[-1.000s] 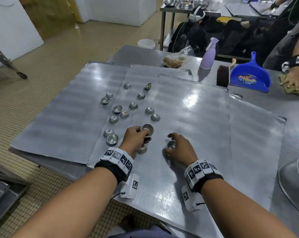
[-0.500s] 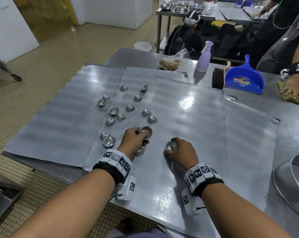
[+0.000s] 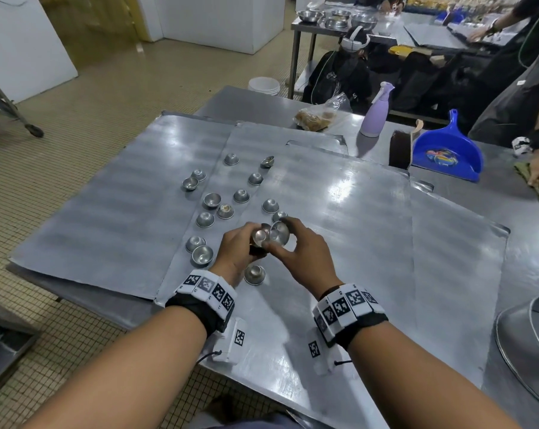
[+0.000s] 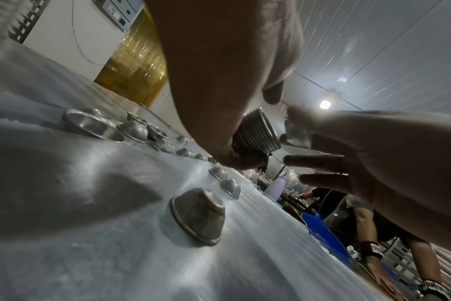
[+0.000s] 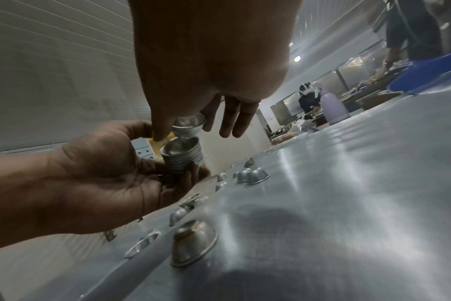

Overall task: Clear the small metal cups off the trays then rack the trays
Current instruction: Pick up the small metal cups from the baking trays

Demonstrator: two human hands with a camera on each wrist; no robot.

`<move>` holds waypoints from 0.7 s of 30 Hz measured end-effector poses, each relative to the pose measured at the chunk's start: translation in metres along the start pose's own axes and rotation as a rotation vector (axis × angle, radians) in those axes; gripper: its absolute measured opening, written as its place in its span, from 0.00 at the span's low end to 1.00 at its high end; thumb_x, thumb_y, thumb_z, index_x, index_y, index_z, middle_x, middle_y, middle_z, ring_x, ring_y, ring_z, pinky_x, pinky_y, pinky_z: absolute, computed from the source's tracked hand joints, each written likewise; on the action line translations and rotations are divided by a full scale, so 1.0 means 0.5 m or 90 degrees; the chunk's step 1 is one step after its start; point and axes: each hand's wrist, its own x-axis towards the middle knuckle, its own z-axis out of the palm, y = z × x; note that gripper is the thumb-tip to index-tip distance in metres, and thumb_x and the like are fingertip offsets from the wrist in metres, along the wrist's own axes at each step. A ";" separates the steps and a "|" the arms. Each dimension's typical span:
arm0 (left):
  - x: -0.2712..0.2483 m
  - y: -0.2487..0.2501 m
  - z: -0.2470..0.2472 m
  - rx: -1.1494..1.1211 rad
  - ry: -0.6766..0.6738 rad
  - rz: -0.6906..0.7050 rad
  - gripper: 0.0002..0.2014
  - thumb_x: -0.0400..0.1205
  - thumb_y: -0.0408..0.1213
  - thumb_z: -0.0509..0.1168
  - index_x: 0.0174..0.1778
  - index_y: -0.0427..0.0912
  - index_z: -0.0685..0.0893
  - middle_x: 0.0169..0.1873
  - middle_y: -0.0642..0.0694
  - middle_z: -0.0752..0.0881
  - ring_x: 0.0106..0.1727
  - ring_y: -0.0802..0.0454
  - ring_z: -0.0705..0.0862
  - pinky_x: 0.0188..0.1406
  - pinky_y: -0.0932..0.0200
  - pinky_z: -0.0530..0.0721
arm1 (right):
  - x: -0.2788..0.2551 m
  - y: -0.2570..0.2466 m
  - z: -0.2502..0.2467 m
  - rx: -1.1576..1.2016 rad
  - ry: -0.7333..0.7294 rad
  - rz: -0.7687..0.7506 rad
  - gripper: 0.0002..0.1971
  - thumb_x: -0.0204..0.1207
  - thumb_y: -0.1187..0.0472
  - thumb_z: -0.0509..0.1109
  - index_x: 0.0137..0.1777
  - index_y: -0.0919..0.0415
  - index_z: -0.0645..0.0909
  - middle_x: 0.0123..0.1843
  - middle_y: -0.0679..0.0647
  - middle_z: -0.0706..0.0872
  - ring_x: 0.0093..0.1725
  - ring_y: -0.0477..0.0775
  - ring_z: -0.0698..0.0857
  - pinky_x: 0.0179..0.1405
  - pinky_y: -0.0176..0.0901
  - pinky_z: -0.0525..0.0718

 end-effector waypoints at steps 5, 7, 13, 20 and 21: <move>-0.016 0.013 -0.009 -0.062 -0.038 -0.012 0.12 0.82 0.43 0.68 0.41 0.37 0.88 0.35 0.39 0.87 0.35 0.46 0.86 0.40 0.53 0.86 | 0.016 -0.022 0.034 -0.031 -0.044 -0.028 0.33 0.68 0.35 0.77 0.72 0.44 0.75 0.60 0.47 0.87 0.58 0.52 0.85 0.54 0.49 0.83; -0.016 0.022 -0.026 -0.053 -0.020 -0.010 0.12 0.79 0.44 0.71 0.43 0.37 0.89 0.35 0.38 0.86 0.34 0.43 0.86 0.39 0.54 0.83 | 0.015 -0.021 0.044 -0.021 -0.062 -0.031 0.38 0.66 0.34 0.77 0.74 0.46 0.74 0.65 0.48 0.85 0.63 0.53 0.83 0.58 0.52 0.83; 0.002 0.035 -0.085 0.016 0.097 0.007 0.05 0.82 0.32 0.71 0.45 0.33 0.87 0.31 0.38 0.85 0.29 0.46 0.86 0.30 0.59 0.86 | 0.005 0.006 0.064 -0.087 -0.225 0.014 0.31 0.73 0.40 0.76 0.73 0.50 0.79 0.68 0.50 0.82 0.62 0.53 0.84 0.62 0.48 0.80; 0.001 0.010 -0.093 0.097 0.091 0.022 0.05 0.83 0.25 0.66 0.51 0.30 0.86 0.35 0.38 0.87 0.31 0.48 0.88 0.30 0.63 0.87 | -0.011 0.017 0.093 -0.167 -0.292 0.029 0.19 0.74 0.49 0.73 0.64 0.52 0.83 0.58 0.55 0.81 0.57 0.58 0.84 0.55 0.44 0.78; -0.001 0.007 -0.092 0.103 0.090 0.023 0.05 0.83 0.25 0.66 0.51 0.30 0.87 0.35 0.38 0.87 0.31 0.48 0.89 0.30 0.63 0.87 | -0.011 0.019 0.093 -0.163 -0.283 0.035 0.17 0.75 0.50 0.72 0.62 0.54 0.83 0.57 0.56 0.82 0.56 0.59 0.83 0.53 0.45 0.78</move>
